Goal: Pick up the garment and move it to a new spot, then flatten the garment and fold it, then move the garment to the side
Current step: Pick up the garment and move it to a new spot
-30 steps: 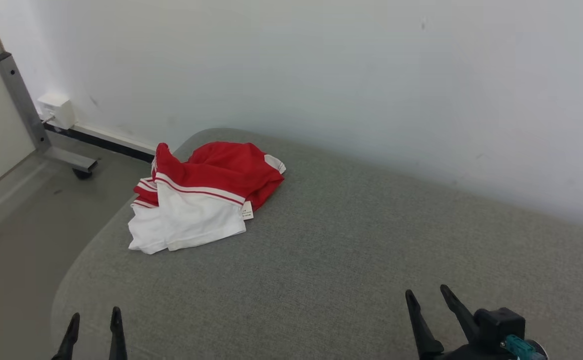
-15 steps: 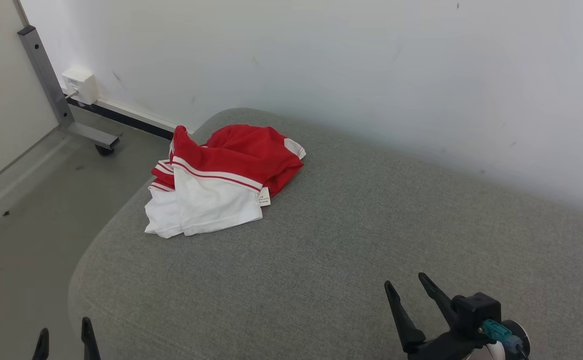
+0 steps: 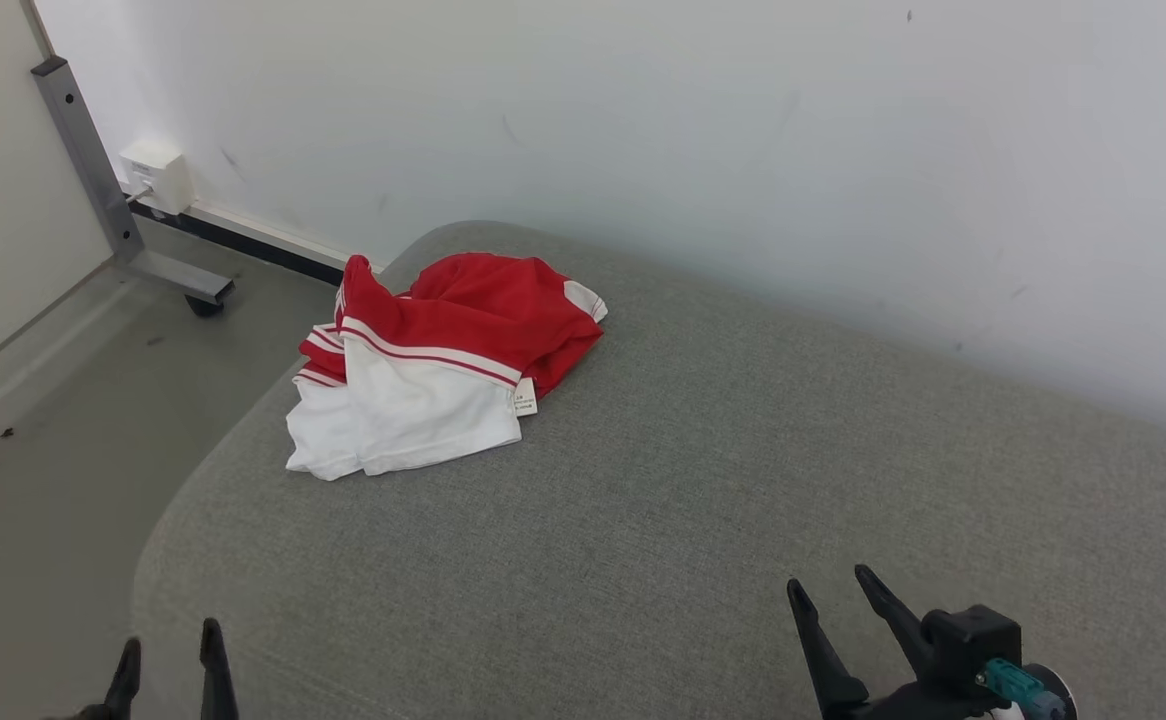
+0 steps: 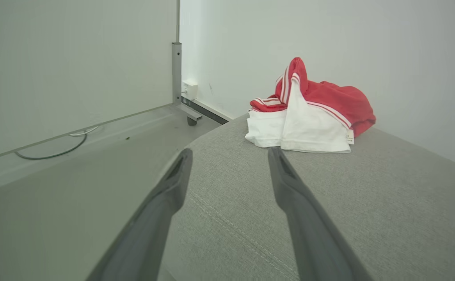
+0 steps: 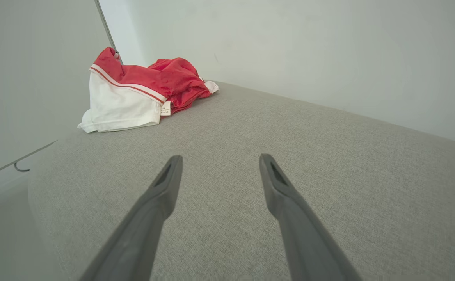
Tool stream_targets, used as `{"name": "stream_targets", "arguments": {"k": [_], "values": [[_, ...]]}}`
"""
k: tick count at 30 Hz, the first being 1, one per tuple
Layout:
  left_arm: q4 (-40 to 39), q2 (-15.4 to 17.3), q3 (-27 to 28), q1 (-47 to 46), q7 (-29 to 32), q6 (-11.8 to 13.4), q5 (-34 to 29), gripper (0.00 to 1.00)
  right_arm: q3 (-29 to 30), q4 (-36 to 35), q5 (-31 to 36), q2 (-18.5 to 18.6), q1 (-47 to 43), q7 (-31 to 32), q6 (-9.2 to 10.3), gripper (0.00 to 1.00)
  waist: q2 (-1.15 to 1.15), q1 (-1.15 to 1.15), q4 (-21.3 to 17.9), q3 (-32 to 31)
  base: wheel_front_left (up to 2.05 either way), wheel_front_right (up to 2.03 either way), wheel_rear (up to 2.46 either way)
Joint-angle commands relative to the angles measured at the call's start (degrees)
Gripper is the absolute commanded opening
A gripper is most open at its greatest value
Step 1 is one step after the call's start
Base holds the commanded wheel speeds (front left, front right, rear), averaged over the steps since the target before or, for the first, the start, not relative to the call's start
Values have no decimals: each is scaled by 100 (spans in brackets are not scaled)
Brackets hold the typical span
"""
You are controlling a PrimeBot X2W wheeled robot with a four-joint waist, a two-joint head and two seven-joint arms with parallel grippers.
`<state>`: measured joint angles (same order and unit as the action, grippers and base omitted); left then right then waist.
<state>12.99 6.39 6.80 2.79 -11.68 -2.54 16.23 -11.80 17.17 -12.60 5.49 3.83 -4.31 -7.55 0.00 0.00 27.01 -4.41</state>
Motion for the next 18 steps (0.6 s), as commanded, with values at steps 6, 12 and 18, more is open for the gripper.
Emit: {"name": "stream_targets", "arguments": {"k": [6, 12, 18], "values": [[328, 251, -140, -728, 792, -243, 323, 100, 82, -293, 98, 33, -333, 127, 12, 100, 0, 0, -211, 31, 0, 0, 0], [531, 504, 27, -1531, 1523, -359, 911, 100, -156, -924, 225, 260, -267, 536, 12, 100, 0, 0, -928, 631, 0, 0, 0], [674, 924, 214, -2312, 2060, -457, 1501, 100, -412, -1593, 280, 489, 5, 873, 12, 100, 0, 0, -1716, 1467, 0, 0, 0]]}}
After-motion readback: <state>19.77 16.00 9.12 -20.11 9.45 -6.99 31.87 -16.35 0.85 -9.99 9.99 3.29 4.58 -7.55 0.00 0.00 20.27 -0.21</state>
